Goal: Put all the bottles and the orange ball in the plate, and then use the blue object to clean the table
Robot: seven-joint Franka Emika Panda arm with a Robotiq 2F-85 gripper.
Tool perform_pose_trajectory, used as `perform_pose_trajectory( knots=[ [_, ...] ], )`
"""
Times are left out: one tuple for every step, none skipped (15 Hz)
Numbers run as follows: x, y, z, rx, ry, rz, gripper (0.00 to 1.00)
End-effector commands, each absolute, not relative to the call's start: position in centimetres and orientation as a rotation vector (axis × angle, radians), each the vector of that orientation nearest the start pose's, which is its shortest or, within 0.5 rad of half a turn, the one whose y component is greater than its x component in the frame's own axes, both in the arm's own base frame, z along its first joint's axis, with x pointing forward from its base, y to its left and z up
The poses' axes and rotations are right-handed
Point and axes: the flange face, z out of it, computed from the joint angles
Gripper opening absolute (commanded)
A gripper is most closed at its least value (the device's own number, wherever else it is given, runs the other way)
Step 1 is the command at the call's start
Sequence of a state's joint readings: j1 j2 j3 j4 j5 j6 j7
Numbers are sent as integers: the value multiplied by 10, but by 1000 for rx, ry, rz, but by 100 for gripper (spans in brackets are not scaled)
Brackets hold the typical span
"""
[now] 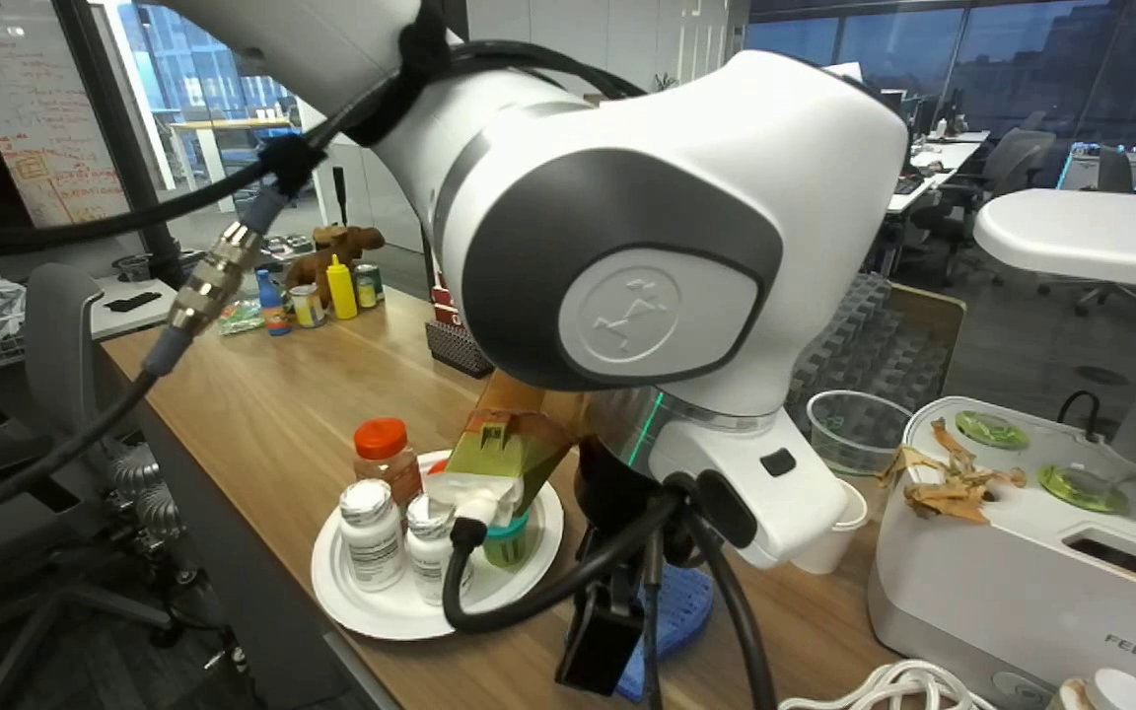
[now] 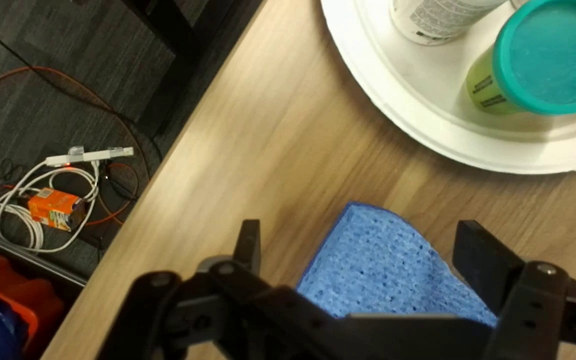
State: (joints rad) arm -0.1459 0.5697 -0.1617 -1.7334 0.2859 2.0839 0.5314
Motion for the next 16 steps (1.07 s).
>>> perform_pose_trajectory(
  knots=[
    [628, -174, 237, -2554, 1560, 343, 100],
    [627, -175, 235, -2540, 1606, 341, 100],
    [627, -176, 232, -2522, 1655, 339, 100],
    [627, -177, 230, -2502, 1699, 338, 100],
    [627, -178, 228, -2478, 1744, 334, 100],
    [628, -179, 225, -2455, 1791, 329, 100],
    [629, -180, 224, -2436, 1825, 324, 100],
    [631, -181, 222, -2417, 1859, 314, 100],
    [633, -183, 223, -2396, 1892, 304, 100],
    [635, -185, 225, -2377, 1921, 290, 100],
    [637, -187, 227, -2362, 1948, 272, 100],
    [639, -189, 230, -2348, 1970, 256, 100],
    [642, -192, 232, -2337, 1995, 238, 100],
    [644, -194, 234, -2326, 2016, 222, 100],
    [647, -197, 236, -2314, 2037, 206, 85],
    [649, -199, 235, -2308, 2059, 201, 73]
  ],
)
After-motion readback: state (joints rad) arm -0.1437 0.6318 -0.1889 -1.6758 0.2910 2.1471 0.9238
